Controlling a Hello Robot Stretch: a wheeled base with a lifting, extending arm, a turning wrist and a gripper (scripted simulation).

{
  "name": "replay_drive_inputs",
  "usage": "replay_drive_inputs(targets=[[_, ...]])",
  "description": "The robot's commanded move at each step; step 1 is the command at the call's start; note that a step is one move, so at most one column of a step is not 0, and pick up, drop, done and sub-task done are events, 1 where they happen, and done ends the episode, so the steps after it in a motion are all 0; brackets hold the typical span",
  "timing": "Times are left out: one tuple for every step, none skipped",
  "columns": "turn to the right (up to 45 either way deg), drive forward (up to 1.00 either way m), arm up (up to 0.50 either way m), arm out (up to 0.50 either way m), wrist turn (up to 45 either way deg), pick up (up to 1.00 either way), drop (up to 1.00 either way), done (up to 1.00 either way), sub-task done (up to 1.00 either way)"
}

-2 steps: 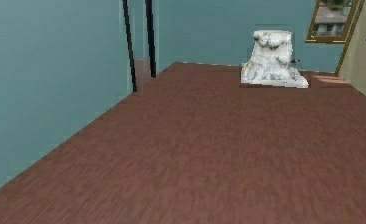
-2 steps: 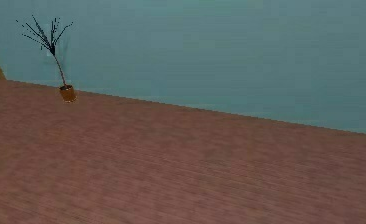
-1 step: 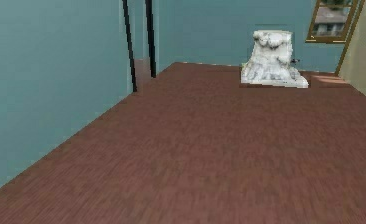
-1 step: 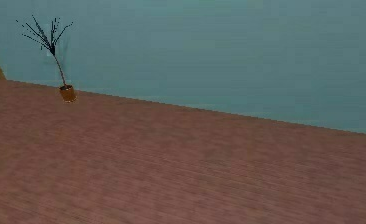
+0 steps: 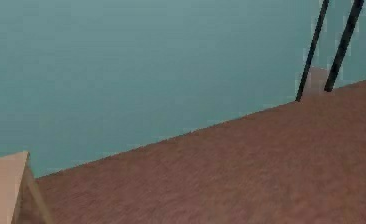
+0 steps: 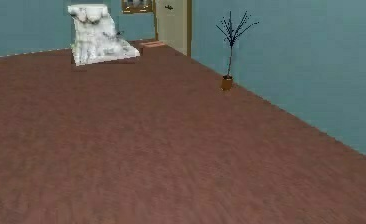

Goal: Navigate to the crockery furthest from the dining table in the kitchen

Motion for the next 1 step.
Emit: replay_drive_inputs(targets=[[-33.0, 0.0, 0.0, 0.0, 0.0, 0.0, 0.0, 0.0, 0.0]])
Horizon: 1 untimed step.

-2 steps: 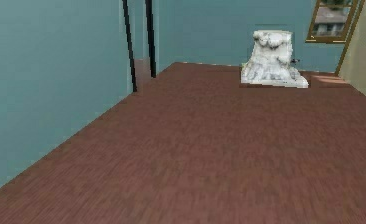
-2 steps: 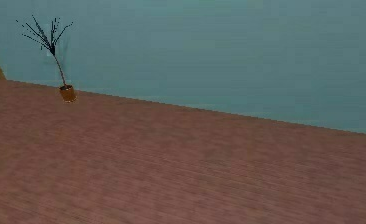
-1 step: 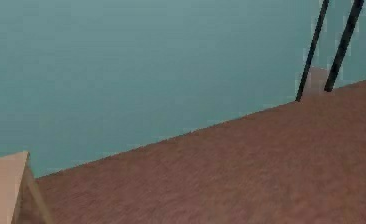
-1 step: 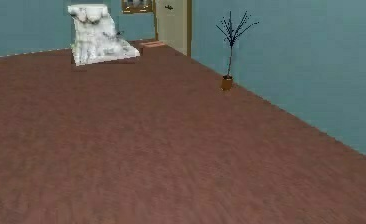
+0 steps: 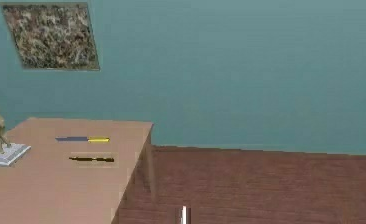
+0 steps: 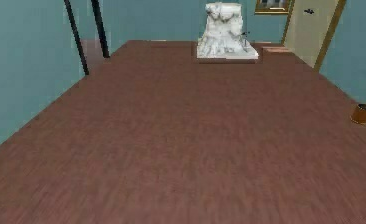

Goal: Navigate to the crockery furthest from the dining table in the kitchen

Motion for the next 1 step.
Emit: replay_drive_inputs(targets=[[-45.0, 0.0, 0.0, 0.0, 0.0, 0.0, 0.0, 0.0, 0.0]])
